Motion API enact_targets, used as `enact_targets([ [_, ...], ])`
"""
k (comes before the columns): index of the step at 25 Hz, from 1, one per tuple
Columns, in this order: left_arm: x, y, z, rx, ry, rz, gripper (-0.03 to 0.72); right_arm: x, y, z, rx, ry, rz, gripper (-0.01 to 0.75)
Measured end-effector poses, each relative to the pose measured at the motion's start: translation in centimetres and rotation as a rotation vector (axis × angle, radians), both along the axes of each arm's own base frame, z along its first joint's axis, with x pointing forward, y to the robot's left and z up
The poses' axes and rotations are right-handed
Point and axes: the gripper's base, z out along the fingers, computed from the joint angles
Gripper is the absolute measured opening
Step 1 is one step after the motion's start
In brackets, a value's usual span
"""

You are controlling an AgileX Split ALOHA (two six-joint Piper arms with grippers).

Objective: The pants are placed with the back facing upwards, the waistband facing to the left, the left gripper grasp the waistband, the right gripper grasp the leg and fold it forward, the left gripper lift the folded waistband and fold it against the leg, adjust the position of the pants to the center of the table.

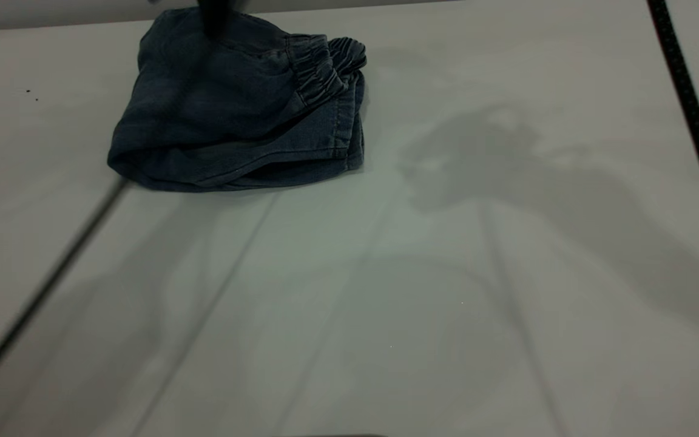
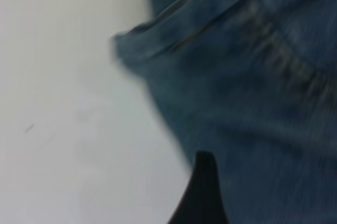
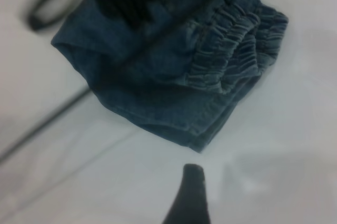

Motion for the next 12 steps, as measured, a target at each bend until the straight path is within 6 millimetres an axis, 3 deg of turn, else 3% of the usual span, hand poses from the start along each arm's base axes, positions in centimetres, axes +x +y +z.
enact_targets([
  [6, 0.5, -0.6, -7.9, -0.010, 0.069, 0.008, 0.573, -0.1, 0.0, 0.0, -0.002, 0.007, 0.003, 0.584],
  [12, -0.1, -1.6, -8.4, -0.105, 0.139, 0.027, 0.565, -0.1, 0.0, 0.0, -0.003, 0.008, 0.003, 0.584],
])
